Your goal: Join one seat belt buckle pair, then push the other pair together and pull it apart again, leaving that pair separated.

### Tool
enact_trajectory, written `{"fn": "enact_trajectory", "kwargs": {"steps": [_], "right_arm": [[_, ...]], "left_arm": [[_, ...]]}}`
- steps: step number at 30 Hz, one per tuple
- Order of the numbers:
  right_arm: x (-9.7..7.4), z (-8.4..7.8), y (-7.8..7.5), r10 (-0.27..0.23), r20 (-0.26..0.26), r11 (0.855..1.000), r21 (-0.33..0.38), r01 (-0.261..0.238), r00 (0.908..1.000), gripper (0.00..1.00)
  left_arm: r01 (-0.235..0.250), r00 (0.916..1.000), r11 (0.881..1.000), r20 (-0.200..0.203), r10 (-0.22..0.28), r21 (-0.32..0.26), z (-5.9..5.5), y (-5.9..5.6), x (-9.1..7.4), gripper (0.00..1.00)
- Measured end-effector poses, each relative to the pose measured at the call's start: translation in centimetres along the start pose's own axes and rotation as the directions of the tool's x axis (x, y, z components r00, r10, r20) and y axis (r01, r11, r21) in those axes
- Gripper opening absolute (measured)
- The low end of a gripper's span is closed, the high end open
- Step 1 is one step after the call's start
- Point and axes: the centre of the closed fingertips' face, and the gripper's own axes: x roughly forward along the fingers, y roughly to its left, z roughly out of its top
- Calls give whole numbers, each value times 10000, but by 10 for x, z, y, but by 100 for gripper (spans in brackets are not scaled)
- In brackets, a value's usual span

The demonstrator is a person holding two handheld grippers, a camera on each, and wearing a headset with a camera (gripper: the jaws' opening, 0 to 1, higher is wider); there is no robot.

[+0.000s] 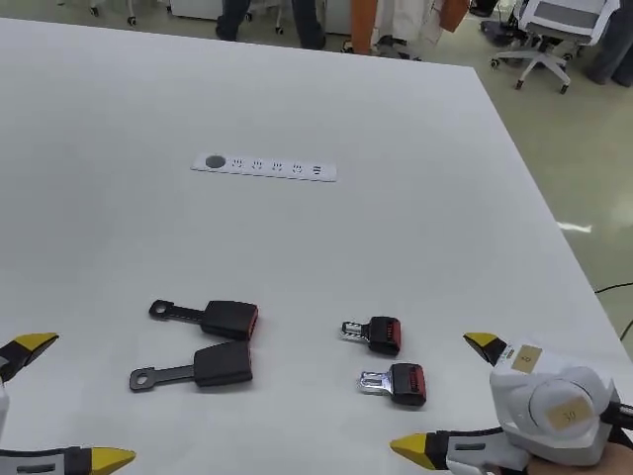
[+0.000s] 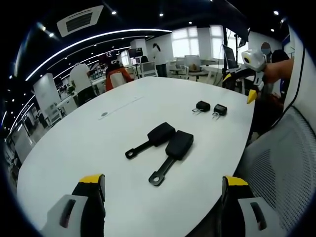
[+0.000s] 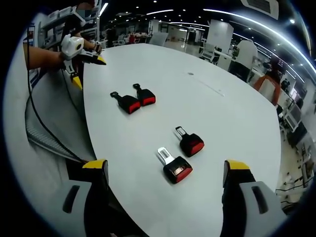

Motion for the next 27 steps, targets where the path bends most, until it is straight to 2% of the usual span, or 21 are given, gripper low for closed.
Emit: {"fn": "enact_trajectory", "kwargs": {"steps": [9,16,19,27], "right_arm": [[0,-3,-2,-6,-93,10000,4,6,10000,93],[2,-5,-1,106,-201,9998,-140,-109,9997,89],[3,-10,-2,137,-494,9990,-417,-157,9987,86],[9,-10,-3,291,-580,9977,-591,-325,9979,82]], "left_arm": [[25,9999,10000,-98,-24,76,1,-3,1,100],[142,9996,9999,-244,-142,12,-1,-4,2,94],[262,9990,9995,-355,-256,176,-1,-5,4,93],[727,9956,9951,-646,-684,669,0,-7,14,87]]}}
